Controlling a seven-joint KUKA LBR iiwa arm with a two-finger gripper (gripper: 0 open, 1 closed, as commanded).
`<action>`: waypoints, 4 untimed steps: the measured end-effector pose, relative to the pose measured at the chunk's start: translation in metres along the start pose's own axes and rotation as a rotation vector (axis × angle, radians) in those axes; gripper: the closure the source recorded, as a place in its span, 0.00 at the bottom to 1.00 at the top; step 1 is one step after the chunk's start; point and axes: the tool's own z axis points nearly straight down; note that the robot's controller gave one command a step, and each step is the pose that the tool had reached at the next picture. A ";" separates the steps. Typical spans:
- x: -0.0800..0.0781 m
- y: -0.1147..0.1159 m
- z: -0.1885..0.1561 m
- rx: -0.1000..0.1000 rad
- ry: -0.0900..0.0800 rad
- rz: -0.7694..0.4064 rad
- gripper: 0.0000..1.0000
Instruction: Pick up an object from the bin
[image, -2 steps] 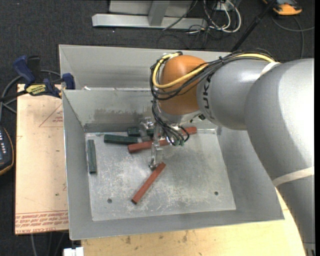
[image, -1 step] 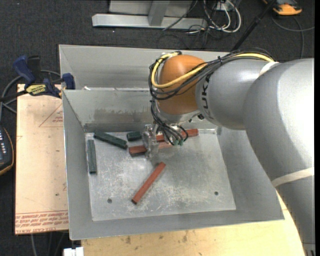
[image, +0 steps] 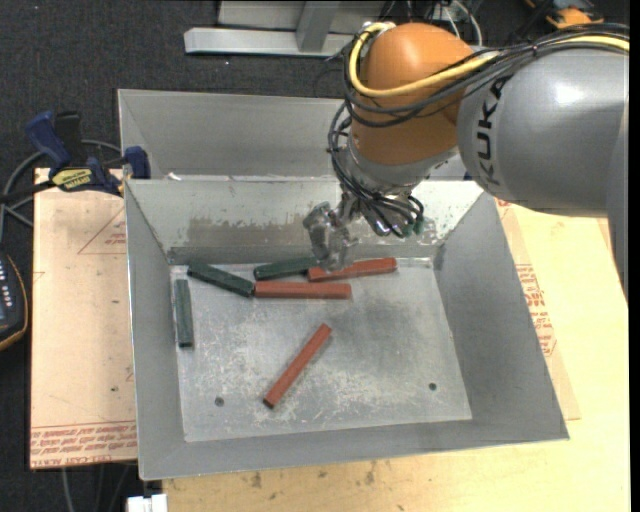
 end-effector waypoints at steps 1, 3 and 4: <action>0.001 -0.001 0.077 -0.006 0.014 -0.149 1.00; -0.010 0.008 0.096 -0.003 0.010 0.206 0.00; -0.003 0.004 0.149 -0.003 0.007 0.238 0.00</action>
Offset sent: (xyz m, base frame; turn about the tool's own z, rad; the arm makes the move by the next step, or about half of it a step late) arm 0.0016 -0.0012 -0.0732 -0.1512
